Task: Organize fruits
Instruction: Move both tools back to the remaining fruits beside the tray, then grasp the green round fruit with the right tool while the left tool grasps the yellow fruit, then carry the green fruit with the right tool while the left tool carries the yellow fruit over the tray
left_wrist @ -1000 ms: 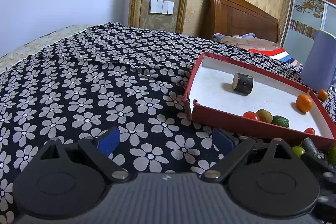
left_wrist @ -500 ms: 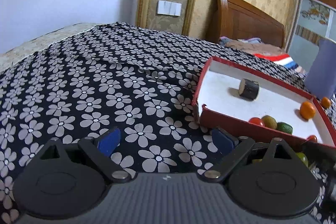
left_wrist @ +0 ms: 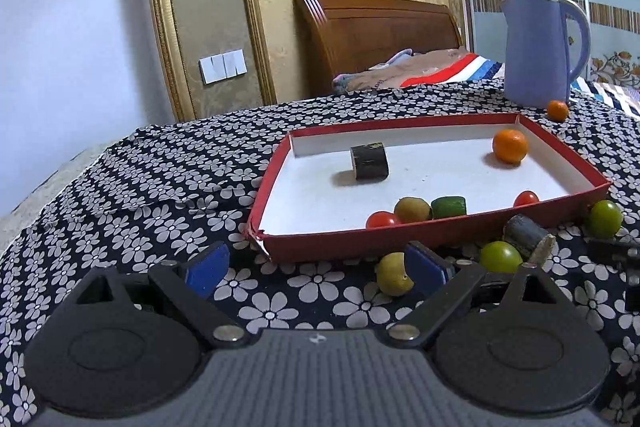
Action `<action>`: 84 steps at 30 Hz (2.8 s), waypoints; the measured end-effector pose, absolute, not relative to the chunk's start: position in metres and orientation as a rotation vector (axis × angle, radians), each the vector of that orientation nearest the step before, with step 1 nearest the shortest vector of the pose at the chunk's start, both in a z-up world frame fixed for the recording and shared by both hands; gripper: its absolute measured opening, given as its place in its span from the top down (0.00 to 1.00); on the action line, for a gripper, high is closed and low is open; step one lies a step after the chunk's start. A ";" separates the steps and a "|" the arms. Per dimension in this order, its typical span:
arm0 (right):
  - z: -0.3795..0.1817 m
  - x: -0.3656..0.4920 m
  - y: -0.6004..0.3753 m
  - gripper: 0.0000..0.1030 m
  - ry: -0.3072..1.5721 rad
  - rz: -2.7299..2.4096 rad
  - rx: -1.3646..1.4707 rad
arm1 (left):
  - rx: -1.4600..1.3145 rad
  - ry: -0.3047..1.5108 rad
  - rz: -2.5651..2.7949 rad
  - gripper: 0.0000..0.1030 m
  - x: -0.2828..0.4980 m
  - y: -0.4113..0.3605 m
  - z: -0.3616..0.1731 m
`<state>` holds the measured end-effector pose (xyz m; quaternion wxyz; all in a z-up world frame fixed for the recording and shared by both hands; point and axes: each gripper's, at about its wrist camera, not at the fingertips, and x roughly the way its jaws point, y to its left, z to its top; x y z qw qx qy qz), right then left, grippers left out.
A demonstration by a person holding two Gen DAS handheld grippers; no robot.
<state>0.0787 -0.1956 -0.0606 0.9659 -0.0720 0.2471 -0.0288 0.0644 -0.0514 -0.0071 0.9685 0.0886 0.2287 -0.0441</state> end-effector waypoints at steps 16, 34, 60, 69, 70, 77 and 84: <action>-0.068 0.105 -0.204 0.53 0.595 0.006 -0.061 | 0.186 0.527 -0.202 0.08 0.072 -0.052 -0.015; -0.068 0.107 -0.210 0.69 0.594 -0.027 -0.044 | 0.147 0.657 -0.228 0.26 0.102 -0.065 -0.027; -0.045 0.076 -0.193 0.71 0.479 0.014 0.003 | 0.052 0.625 -0.204 0.77 0.084 -0.051 -0.005; -0.040 0.066 -0.167 0.71 0.452 0.059 -0.019 | 0.066 0.596 -0.149 0.77 0.075 -0.056 0.009; -0.040 0.066 -0.166 0.71 0.453 0.062 -0.018 | 0.064 0.594 -0.145 0.77 0.075 -0.055 0.010; -0.033 0.061 -0.164 0.71 0.416 0.065 -0.004 | 0.077 0.560 -0.100 0.77 0.074 -0.055 0.019; -0.031 0.064 -0.167 0.70 0.413 0.062 0.004 | 0.101 0.549 -0.089 0.77 0.076 -0.063 0.023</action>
